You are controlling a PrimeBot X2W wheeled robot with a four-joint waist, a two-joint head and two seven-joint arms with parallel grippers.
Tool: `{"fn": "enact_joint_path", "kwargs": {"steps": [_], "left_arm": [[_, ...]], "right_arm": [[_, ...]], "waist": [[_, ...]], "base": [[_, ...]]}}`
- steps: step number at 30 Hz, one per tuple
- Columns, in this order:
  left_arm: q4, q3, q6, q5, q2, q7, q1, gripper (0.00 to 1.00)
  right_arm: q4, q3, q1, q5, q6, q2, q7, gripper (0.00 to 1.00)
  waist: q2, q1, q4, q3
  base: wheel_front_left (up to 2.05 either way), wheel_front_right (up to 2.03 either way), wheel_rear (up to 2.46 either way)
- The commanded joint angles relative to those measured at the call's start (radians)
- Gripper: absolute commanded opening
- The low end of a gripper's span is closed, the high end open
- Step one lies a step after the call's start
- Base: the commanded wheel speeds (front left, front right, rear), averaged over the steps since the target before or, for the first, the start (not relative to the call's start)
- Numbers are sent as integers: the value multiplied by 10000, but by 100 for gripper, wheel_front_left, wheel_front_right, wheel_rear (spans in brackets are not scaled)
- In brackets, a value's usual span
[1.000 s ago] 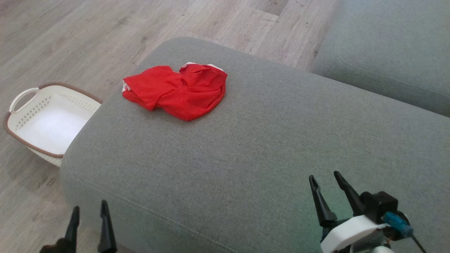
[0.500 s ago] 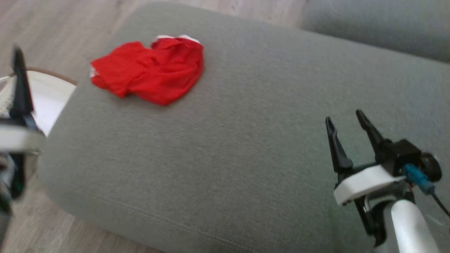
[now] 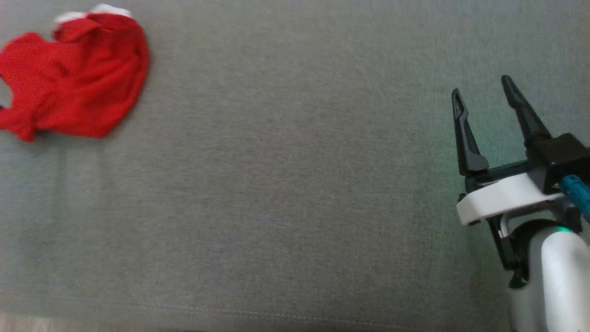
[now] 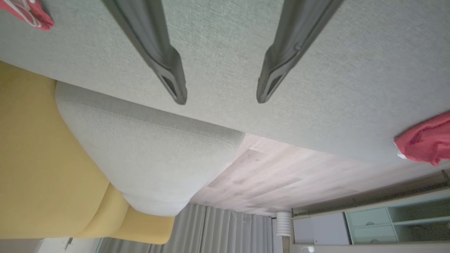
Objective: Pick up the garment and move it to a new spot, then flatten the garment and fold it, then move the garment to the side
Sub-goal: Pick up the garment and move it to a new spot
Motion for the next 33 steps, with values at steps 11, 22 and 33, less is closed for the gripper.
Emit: {"fn": "enact_joint_path", "kwargs": {"steps": [11, 22, 33], "left_arm": [[2712, -376, -914, -712, -376, 1230, -1250, 100], [4178, -942, -1116, -461, -454, 589, -1617, 0], [4561, -1419, -1179, 117, 156, -984, -2211, 0]], "right_arm": [[-964, 32, -428, -182, 37, -22, 194, 100], [-838, -40, -371, -161, 37, -22, 145, 100], [238, 22, -148, 594, 37, -22, -490, 100]], "waist": [[1, -4, -672, 1763], [1, -4, -512, 1524], [1, -4, -641, -251]], "base": [[0, 0, 0], [0, 0, 0], [0, 0, 0]]}}
